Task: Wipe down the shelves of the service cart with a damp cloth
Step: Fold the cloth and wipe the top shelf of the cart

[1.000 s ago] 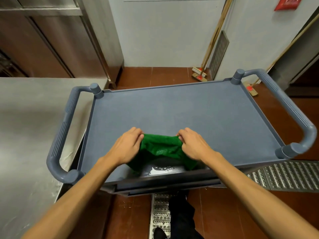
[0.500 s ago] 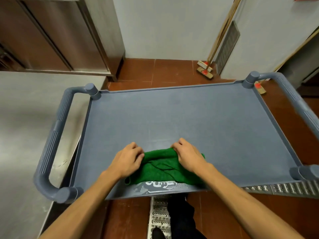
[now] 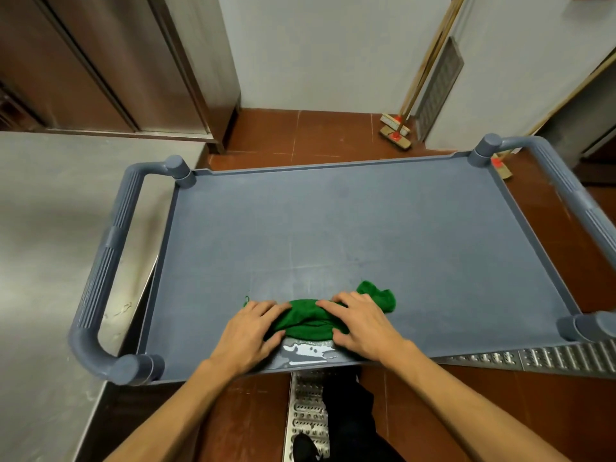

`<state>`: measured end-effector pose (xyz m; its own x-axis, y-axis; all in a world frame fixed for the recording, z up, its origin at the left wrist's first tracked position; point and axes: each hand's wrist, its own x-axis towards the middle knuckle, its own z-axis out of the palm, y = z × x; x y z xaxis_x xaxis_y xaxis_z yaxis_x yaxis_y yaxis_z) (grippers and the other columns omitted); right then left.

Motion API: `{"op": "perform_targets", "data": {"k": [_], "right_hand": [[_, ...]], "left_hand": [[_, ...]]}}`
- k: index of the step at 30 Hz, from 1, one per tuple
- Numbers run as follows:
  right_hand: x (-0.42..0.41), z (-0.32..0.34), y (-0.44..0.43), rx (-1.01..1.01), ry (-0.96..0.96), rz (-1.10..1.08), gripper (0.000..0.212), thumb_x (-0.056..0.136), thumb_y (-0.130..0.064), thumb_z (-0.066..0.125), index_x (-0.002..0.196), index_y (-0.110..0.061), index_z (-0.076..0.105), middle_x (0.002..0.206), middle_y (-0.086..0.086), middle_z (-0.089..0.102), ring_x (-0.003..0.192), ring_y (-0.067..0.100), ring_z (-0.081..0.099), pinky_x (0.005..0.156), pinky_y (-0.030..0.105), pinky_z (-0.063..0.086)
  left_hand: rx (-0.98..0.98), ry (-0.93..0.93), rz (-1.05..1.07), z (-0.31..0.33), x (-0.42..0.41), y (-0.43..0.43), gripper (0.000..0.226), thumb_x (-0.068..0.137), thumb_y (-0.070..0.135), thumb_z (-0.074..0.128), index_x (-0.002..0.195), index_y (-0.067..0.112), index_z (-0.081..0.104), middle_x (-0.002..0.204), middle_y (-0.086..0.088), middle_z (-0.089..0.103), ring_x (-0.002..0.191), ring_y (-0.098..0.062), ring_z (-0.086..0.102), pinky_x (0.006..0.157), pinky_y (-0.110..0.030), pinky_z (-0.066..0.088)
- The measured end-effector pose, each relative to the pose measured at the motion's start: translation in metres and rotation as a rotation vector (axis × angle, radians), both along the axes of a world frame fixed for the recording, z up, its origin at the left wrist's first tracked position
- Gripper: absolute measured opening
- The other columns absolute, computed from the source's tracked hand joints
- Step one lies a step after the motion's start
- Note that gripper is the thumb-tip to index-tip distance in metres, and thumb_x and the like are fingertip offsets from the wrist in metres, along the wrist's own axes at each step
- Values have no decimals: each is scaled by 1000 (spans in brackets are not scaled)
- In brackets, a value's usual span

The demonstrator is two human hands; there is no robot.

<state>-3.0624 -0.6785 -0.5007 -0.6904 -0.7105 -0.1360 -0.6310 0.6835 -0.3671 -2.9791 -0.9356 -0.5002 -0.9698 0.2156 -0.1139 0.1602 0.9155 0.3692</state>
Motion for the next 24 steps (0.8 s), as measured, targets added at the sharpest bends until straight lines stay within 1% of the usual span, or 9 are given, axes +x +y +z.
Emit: {"op": "perform_targets", "data": {"k": [3,6,9,13,17,20,24], "right_hand": [[7,1,-2,-20,3,1,59,72,-30,60,131,-27,60,107,0,64,92,25,60,77,35,41],[15,5,-2,-11,-16,16,58,73,-27,60,131,-28,61,109,-1,65,95,25,60,80,36,41],[26,8,-3,9,-40,25,58,73,-28,60,131,-31,60,111,-3,65,100,24,59,84,38,41],[45,9,-2,22,-47,47,57,75,-27,58,131,-32,59,114,-5,64,101,23,56,85,37,40],[57,14,-2,37,-2,38,54,80,-22,57,133,-30,56,116,-3,62,104,23,53,86,34,34],[59,19,-2,55,-16,40,52,84,-19,57,135,-29,56,118,0,62,107,26,52,90,38,36],[53,24,4,59,-27,63,49,88,-18,58,136,-29,57,120,2,61,108,28,51,90,40,36]], "left_hand": [[-31,-1,-15,2,8,0,43,89,44,50,129,29,55,114,6,65,92,-20,61,74,-30,52],[-35,-11,-37,5,17,0,40,88,45,47,125,31,54,112,6,66,91,-22,62,71,-32,54],[-27,-23,-44,5,31,-1,43,88,46,44,127,30,54,115,6,65,95,-21,59,73,-35,55],[-41,-30,-32,1,44,-1,45,87,45,43,128,31,56,117,6,65,99,-23,58,74,-37,55],[-57,-44,-42,2,47,3,43,90,35,57,133,29,55,124,4,62,106,-24,56,80,-40,54],[-45,-62,-12,4,45,8,43,90,35,59,134,31,56,128,5,61,111,-24,57,84,-38,52],[-63,-82,57,4,40,19,42,88,36,63,130,38,59,128,11,62,110,-23,58,83,-35,51]]}}
